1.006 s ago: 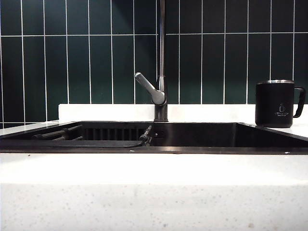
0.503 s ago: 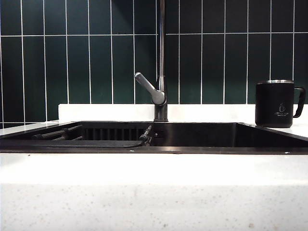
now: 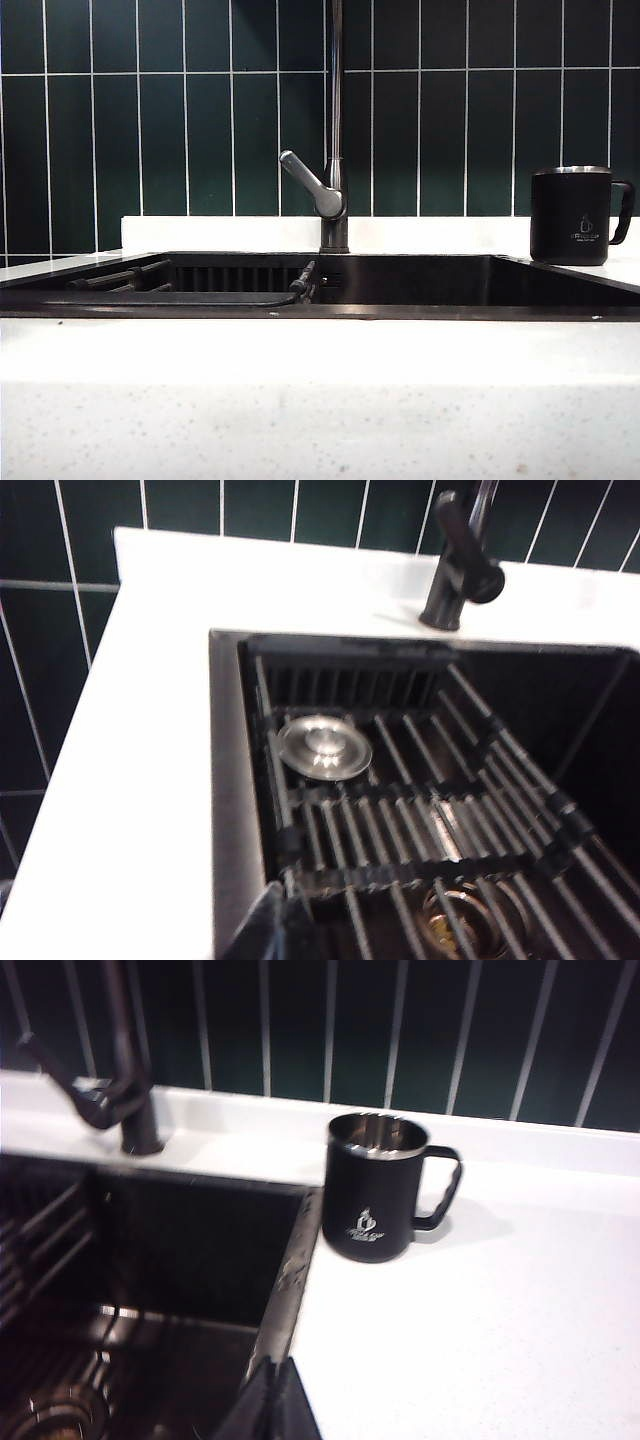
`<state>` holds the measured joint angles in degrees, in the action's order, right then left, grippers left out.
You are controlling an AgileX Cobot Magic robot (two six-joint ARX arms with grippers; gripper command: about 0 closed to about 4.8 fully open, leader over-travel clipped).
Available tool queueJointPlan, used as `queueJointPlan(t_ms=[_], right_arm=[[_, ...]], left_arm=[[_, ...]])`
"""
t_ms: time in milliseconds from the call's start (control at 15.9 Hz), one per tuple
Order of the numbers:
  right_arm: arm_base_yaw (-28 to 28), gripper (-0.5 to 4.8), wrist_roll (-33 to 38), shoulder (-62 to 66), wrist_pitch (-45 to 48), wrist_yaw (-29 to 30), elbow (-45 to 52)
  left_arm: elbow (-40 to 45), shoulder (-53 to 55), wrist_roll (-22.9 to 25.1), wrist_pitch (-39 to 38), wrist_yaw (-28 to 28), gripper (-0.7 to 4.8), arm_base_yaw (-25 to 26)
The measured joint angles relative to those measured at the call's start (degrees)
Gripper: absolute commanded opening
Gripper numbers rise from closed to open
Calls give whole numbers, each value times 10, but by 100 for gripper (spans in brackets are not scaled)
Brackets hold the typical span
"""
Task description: Pick up the mug next to the sink, go to the faucet to get some water, pour the water into the sink, and finally put the mug back to its place.
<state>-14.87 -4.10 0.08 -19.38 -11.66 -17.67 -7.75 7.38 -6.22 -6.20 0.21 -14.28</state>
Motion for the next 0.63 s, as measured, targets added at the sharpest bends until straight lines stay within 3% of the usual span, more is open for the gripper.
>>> queueJointPlan(t_ms=[629], right_arm=[[0,0,-2,0,-28,-5,10]], left_arm=[[23,0,26,-18,-28,-6,0]])
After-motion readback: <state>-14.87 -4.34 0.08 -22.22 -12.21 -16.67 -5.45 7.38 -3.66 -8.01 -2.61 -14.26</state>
